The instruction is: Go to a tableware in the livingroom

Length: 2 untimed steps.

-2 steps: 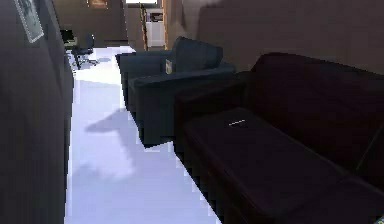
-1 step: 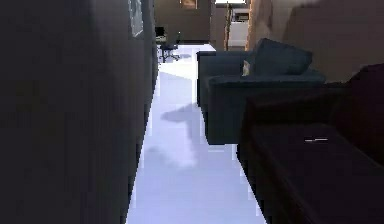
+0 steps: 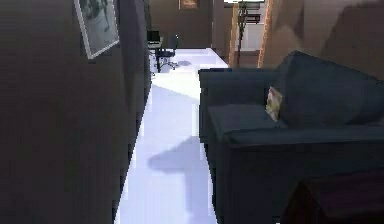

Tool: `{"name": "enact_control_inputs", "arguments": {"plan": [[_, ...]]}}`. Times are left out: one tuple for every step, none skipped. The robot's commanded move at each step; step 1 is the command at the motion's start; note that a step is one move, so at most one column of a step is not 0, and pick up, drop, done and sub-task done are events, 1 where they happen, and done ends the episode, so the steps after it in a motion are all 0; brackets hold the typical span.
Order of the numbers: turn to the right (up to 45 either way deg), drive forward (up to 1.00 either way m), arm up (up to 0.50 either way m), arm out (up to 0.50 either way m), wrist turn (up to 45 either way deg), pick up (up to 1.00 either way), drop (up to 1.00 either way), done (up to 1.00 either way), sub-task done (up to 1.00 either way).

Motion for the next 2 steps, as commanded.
{"name": "enact_control_inputs", "arguments": {"plan": [[0.0, 1.0, 0.0, 0.0, 0.0, 0.0, 0.0, 0.0, 0.0], [0.0, 1.0, 0.0, 0.0, 0.0, 0.0, 0.0, 0.0, 0.0]]}}
